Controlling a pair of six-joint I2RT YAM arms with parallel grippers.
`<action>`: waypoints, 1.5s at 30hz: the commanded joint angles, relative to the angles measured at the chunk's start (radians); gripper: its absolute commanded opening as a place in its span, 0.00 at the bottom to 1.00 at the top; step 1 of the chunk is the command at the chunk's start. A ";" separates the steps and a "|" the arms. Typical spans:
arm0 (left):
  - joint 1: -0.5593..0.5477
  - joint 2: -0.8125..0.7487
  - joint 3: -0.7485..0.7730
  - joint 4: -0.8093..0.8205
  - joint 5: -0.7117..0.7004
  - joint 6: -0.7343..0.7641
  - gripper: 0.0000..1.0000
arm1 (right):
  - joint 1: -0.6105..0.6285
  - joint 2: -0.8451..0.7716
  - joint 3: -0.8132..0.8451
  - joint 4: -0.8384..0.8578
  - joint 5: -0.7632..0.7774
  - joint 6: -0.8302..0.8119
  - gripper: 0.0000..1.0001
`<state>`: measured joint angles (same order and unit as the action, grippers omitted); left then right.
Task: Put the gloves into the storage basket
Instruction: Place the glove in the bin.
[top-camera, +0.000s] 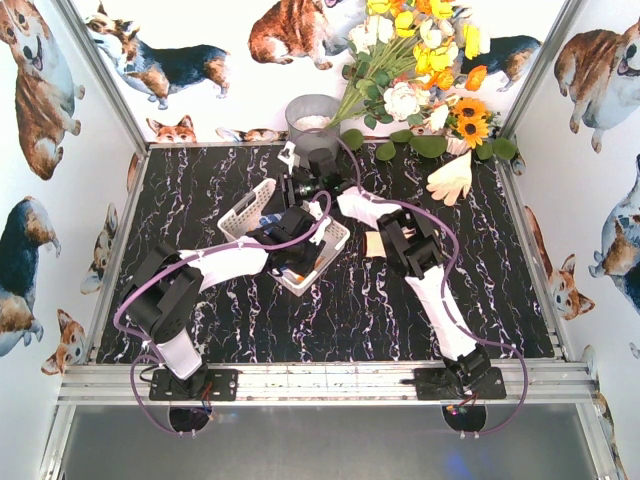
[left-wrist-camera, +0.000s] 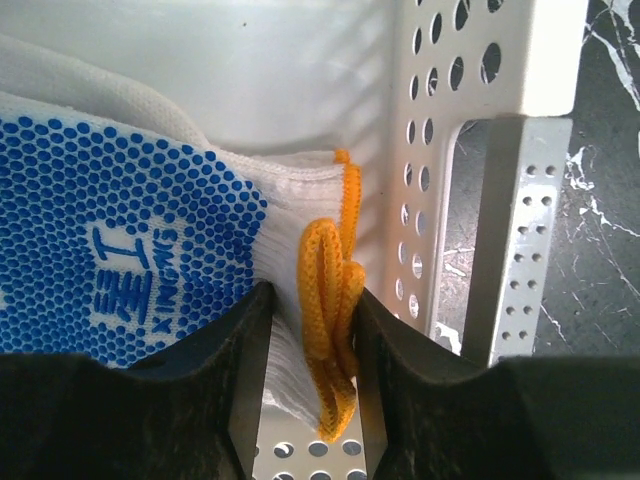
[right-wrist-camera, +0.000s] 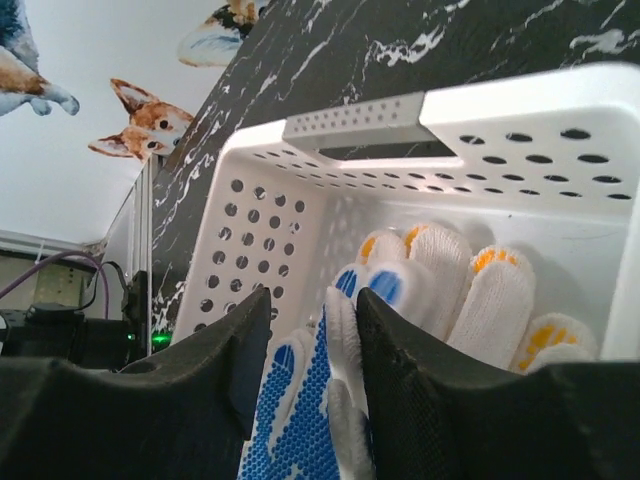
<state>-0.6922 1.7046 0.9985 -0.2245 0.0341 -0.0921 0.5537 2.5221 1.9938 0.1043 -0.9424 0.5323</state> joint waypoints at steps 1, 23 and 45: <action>-0.001 -0.009 0.019 -0.010 0.044 -0.023 0.33 | -0.012 -0.150 -0.011 -0.008 0.051 -0.083 0.43; 0.028 -0.169 0.003 0.047 -0.003 -0.120 0.67 | -0.050 -0.644 -0.338 -0.268 0.435 -0.229 0.46; 0.040 -0.018 -0.054 0.201 0.003 -0.184 0.14 | -0.082 -1.224 -0.861 -0.472 0.686 -0.203 0.46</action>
<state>-0.6670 1.6398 0.9478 -0.0906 0.0734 -0.2779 0.4831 1.4052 1.1732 -0.3058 -0.3519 0.3233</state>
